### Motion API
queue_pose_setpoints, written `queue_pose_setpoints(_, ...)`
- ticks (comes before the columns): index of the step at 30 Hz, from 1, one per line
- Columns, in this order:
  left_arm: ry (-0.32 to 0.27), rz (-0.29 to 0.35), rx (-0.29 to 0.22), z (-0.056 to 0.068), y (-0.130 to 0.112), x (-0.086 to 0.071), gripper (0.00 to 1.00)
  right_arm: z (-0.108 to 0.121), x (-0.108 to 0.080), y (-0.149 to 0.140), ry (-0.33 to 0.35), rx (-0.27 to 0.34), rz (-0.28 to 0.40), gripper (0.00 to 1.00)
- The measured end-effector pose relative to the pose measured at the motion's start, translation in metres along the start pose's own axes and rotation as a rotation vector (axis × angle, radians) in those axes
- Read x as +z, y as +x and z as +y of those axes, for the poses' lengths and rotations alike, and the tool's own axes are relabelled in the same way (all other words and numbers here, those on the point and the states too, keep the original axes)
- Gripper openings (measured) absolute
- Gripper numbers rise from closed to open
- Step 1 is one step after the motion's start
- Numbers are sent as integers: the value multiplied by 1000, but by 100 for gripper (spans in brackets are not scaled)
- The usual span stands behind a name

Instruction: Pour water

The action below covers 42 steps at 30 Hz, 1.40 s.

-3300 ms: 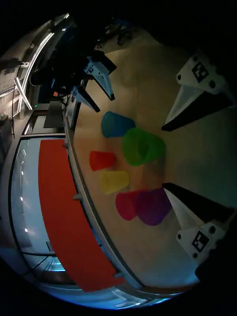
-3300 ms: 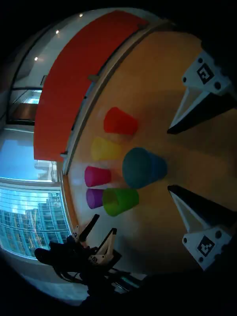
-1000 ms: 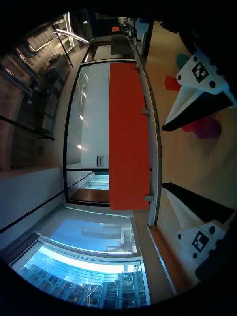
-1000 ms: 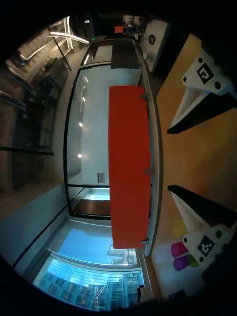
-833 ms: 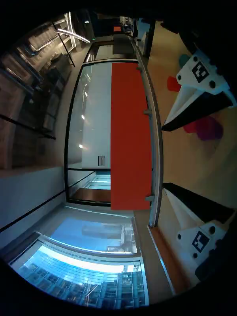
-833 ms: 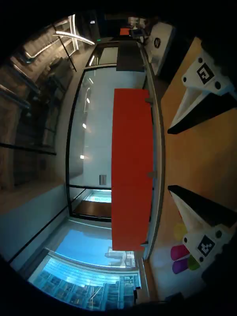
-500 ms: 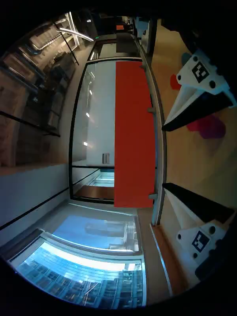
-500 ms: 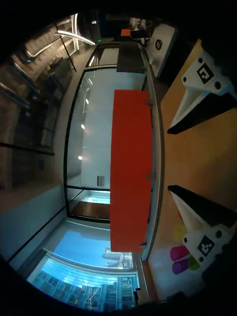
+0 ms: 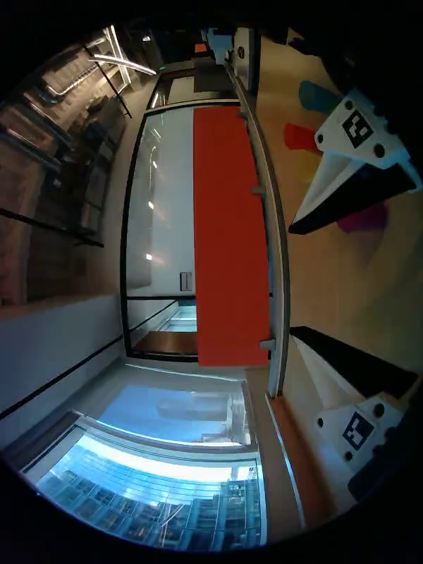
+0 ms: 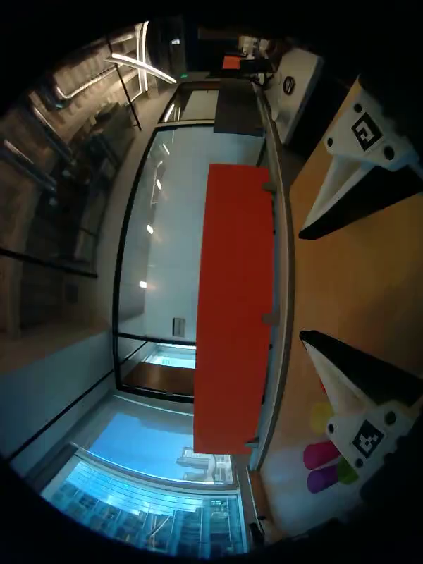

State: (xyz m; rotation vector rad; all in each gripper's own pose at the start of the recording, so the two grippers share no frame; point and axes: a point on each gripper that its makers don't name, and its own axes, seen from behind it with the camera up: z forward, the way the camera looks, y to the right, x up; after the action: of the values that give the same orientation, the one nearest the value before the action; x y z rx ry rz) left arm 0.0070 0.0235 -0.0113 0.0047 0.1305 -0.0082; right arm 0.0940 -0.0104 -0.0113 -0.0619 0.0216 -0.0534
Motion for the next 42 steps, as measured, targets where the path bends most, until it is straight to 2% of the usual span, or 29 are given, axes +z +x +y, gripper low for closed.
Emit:
queue_pose_setpoints(5,11,-6,17,-6,-12,-2,97,0,0,-1,-10,-6,-8,100)
queue_pose_setpoints(18,24,-23,-8,-15,-29,-4,97,-1,-2,11,-11,-19,6,100)
queue_pose_setpoints(42,31,-60,-27,-18,-47,0,97,5,-4,9,-9,-4,0,100)
